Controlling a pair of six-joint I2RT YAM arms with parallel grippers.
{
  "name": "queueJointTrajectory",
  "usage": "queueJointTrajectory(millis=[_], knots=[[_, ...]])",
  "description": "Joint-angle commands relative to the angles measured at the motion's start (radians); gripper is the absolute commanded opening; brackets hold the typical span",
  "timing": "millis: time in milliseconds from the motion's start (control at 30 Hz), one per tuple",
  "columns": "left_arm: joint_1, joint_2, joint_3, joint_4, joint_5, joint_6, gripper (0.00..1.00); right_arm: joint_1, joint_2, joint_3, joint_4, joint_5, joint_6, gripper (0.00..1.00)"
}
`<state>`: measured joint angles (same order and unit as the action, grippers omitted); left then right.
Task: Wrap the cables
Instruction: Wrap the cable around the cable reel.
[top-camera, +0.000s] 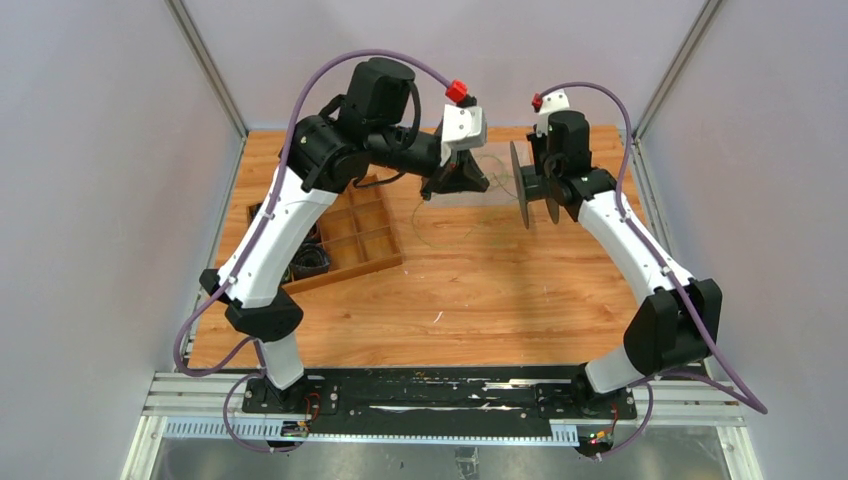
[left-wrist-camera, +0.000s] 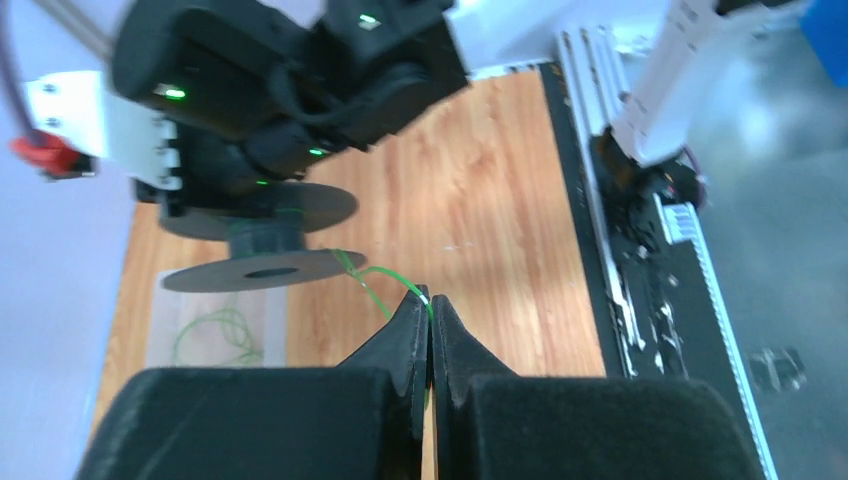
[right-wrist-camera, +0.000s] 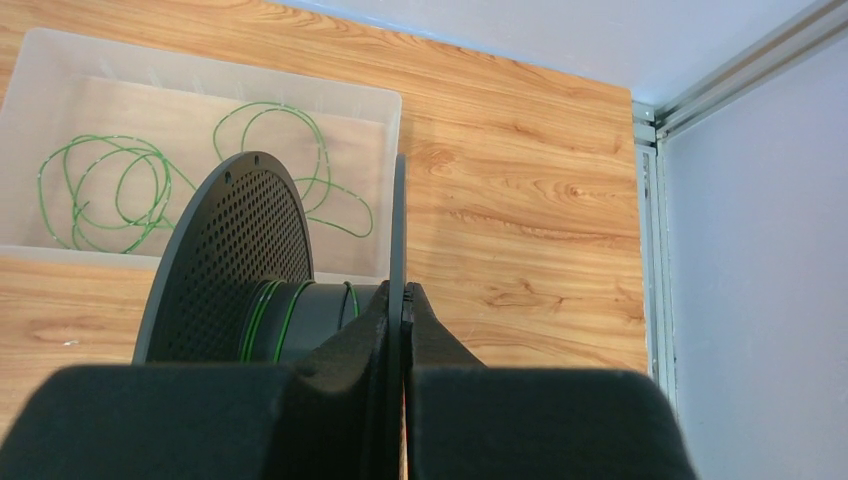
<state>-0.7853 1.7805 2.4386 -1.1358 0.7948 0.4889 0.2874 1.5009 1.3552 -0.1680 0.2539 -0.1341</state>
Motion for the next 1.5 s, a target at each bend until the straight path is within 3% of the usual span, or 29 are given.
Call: queueJointTrajectory(millis=[0,167,333,1000,1467], knots=[[0.007,0.014,0.064,0.148,-0.153,-0.191,0.0,0.026,-0.062,-0.017,0.069,0.025,-0.025,0.01],[0.071,-0.007,-0.006,0.356,-0.25,-0.306,0.0,0.045,-0.089,-0.046,0.07,0.016,-0.037,0.01],[0.124,0.036,0.034,0.425,-0.29,-0.366,0.0,0.064,-0.115,-0.07,0.06,0.003,-0.045,0.01],[0.137,0.067,0.039,0.444,-0.684,-0.046,0.0,0.087,-0.19,-0.138,0.015,-0.057,-0.056,0.01],[0.138,0.12,0.024,0.518,-0.794,0.03,0.0,0.099,-0.212,-0.156,-0.014,-0.149,-0.056,0.01]])
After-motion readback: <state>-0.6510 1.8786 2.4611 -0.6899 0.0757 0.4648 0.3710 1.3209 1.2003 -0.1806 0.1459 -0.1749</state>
